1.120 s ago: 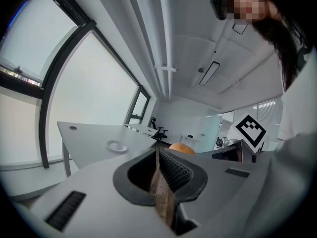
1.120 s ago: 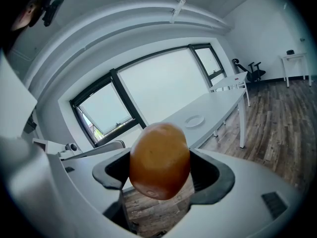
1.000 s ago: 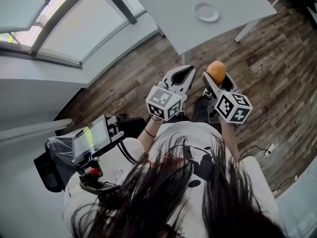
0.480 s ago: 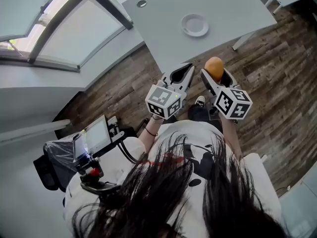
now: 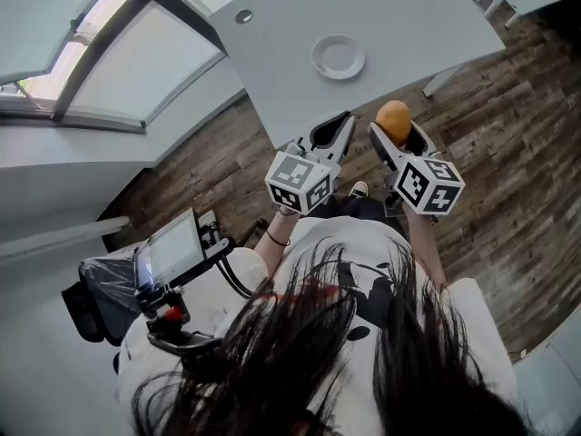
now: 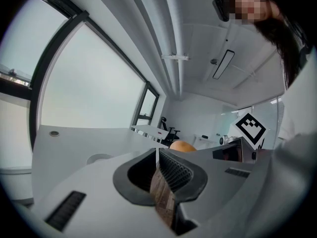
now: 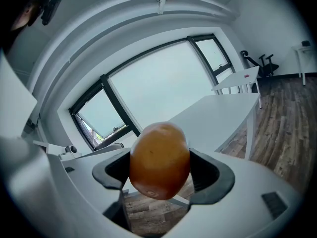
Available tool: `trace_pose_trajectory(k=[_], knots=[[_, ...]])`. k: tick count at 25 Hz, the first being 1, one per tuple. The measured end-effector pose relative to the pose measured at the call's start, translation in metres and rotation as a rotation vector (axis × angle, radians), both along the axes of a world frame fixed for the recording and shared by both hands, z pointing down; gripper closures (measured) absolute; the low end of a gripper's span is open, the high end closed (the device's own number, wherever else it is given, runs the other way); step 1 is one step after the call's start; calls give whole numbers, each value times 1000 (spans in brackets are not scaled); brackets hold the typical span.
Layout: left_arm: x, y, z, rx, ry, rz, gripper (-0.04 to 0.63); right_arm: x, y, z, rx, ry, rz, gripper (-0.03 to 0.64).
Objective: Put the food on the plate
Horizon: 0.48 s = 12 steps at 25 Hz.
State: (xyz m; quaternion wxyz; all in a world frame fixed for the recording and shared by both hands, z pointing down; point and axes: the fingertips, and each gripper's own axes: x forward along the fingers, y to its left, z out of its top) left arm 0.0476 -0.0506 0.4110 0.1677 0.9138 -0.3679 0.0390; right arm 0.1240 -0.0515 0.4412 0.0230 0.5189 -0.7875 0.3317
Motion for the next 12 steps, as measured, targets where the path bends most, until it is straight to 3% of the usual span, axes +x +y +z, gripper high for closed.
trace_pose_trajectory(k=[12], knots=[[-2, -2, 0, -7, -42, 7, 589, 5, 0, 5, -22, -42, 29, 255]])
